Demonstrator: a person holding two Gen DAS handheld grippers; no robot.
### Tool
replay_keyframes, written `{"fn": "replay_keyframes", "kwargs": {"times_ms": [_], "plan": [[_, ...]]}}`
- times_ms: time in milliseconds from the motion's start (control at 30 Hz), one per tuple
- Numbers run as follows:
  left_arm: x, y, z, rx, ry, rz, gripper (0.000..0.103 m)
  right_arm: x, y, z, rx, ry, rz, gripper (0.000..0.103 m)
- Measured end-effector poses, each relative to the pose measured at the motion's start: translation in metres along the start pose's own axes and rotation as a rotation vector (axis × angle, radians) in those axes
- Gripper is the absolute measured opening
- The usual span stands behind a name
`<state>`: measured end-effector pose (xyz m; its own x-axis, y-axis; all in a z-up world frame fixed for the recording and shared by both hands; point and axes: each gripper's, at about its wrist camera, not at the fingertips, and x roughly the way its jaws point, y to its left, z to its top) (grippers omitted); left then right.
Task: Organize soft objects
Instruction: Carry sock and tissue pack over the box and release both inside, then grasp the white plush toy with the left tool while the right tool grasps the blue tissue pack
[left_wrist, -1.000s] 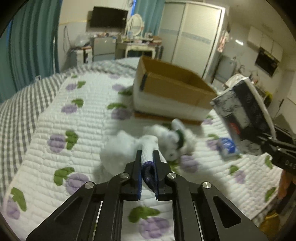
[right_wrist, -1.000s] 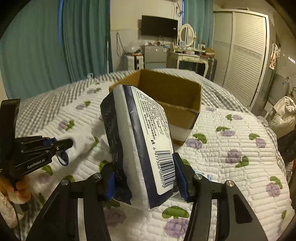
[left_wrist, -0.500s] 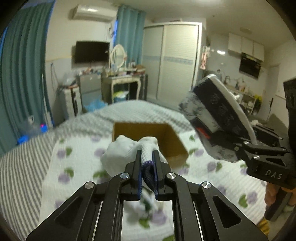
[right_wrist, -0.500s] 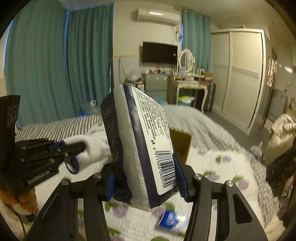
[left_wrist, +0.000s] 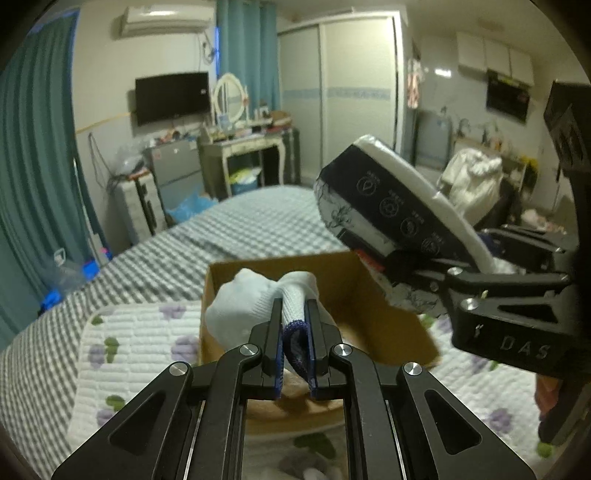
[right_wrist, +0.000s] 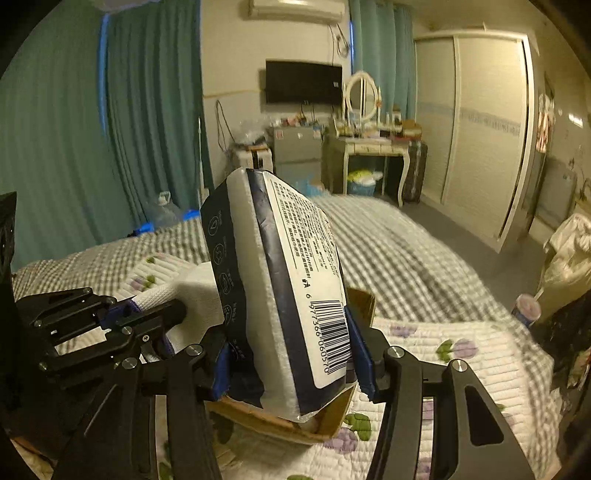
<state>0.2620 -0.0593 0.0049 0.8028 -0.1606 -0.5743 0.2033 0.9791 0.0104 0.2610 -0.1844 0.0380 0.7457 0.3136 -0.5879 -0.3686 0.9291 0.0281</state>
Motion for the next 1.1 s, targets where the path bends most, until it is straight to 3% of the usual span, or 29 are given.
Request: {"fn": "replay_keyframes", "kwargs": {"times_ms": [267,367,433,533,633,700,767,933,1000,1100], "plan": [[0.034,-0.001,-0.011,0.0,0.055,0.033,0.014,0.05,-0.021,-0.014,0.037,0.057,0.024,0.053],[0.036,-0.001,-0.011,-0.03,0.102,0.014,0.015,0.053,-0.026,-0.016,0.059,0.066,0.042,0.058],[0.033,-0.002,-0.01,-0.048,0.119,0.013,0.015,0.047,-0.024,-0.012,0.064,0.055,0.038,0.068],[0.018,-0.007,-0.007,-0.04,0.113,0.026,0.02,0.031,-0.022,-0.007,0.061,0.023,0.029,0.073],[-0.007,-0.011,0.0,-0.018,0.068,0.056,0.043,-0.001,-0.018,0.003,0.062,-0.017,0.02,0.075],[-0.032,-0.013,0.006,-0.022,0.005,0.081,0.071,-0.023,-0.019,0.009,0.069,-0.043,0.018,0.076],[-0.057,-0.015,0.013,-0.035,-0.053,0.092,0.081,-0.046,-0.017,0.013,0.071,-0.067,0.019,0.078],[-0.121,-0.025,0.026,-0.046,-0.14,0.123,0.083,-0.112,-0.011,0.015,0.047,-0.118,-0.013,0.087],[-0.143,-0.029,0.027,-0.038,-0.171,0.15,0.091,-0.14,-0.007,0.013,0.036,-0.142,-0.023,0.092],[-0.179,-0.037,0.02,-0.026,-0.236,0.203,0.092,-0.171,-0.003,0.005,0.021,-0.164,-0.029,0.097]]}}
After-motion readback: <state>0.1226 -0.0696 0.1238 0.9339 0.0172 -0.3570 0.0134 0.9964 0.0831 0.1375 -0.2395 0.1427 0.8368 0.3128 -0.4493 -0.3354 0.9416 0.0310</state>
